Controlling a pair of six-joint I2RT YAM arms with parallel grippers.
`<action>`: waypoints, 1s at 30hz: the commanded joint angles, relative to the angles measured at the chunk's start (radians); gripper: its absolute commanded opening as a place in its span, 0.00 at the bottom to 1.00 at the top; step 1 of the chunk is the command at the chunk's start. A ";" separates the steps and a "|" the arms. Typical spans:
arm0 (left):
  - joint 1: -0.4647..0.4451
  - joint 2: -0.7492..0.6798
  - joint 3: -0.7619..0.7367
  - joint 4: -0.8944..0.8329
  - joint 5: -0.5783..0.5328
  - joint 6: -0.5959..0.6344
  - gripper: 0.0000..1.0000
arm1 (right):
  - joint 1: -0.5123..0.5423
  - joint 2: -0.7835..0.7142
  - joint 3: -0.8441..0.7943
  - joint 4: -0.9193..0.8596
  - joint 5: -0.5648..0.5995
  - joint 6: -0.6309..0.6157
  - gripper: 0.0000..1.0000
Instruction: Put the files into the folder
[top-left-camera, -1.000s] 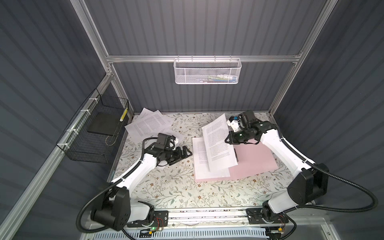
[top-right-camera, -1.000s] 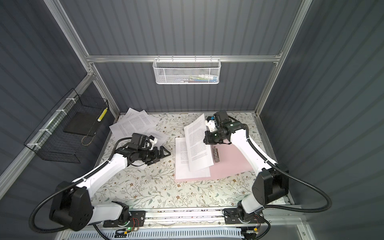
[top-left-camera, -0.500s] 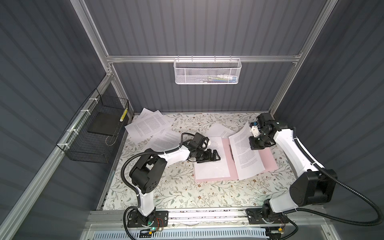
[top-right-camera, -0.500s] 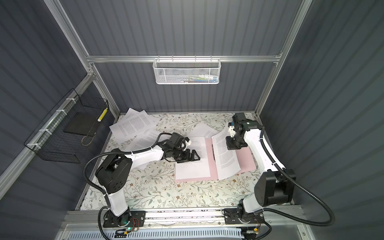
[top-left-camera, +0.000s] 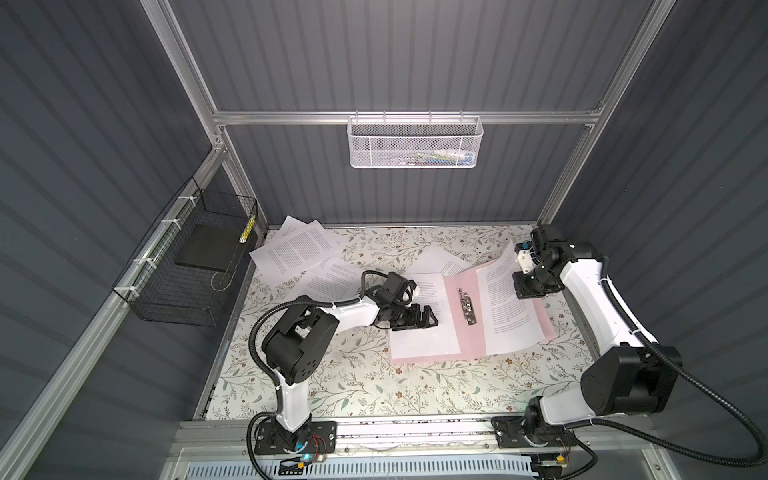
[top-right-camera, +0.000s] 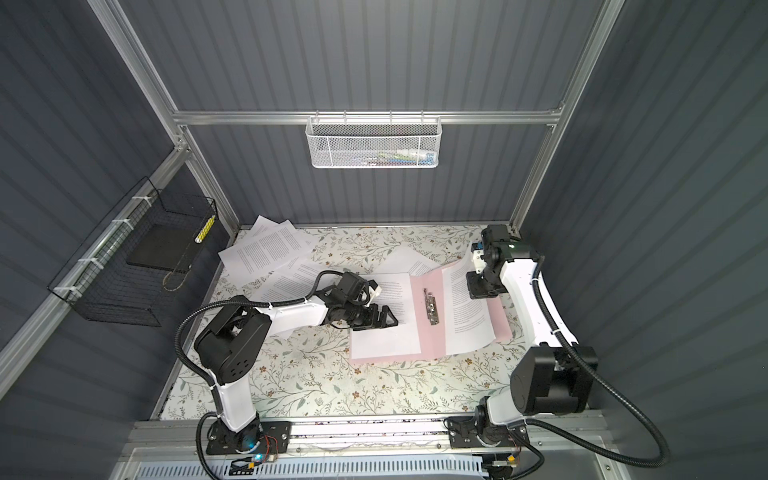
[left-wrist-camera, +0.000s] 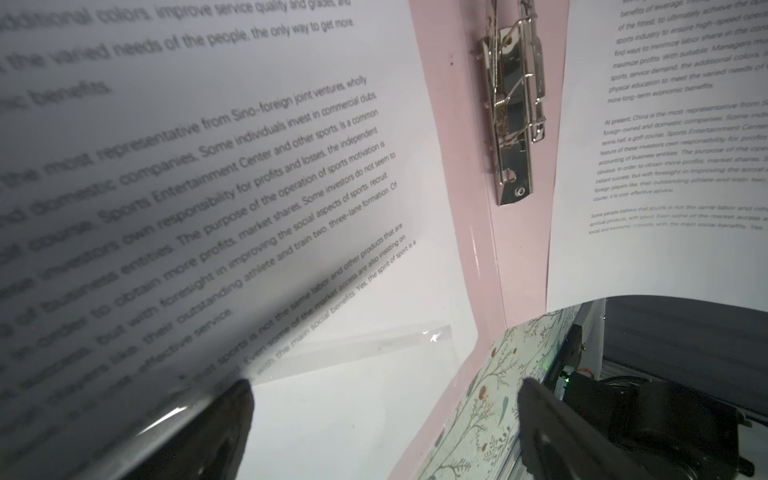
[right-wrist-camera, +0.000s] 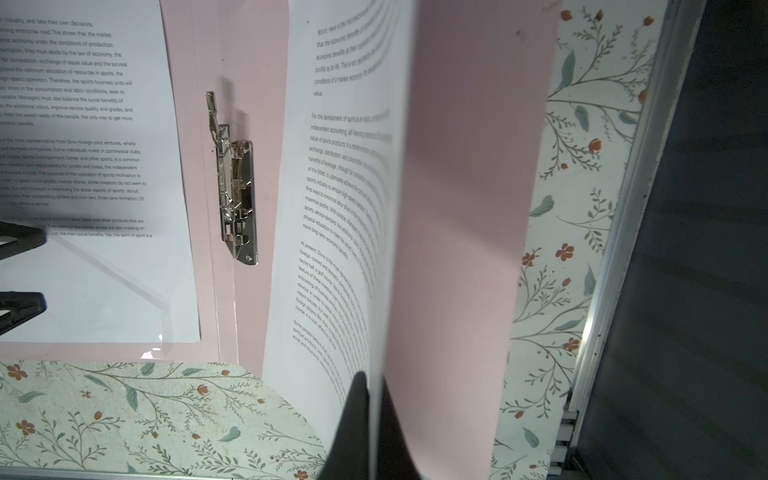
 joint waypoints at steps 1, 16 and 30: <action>-0.003 -0.004 -0.040 -0.032 -0.027 0.039 1.00 | -0.005 0.023 0.015 -0.010 0.020 -0.019 0.00; -0.005 0.033 -0.040 -0.017 -0.012 0.035 1.00 | -0.008 -0.071 -0.053 0.087 -0.241 -0.035 0.00; -0.006 0.035 -0.040 -0.022 -0.014 0.035 1.00 | -0.008 -0.030 -0.068 0.084 -0.257 -0.055 0.00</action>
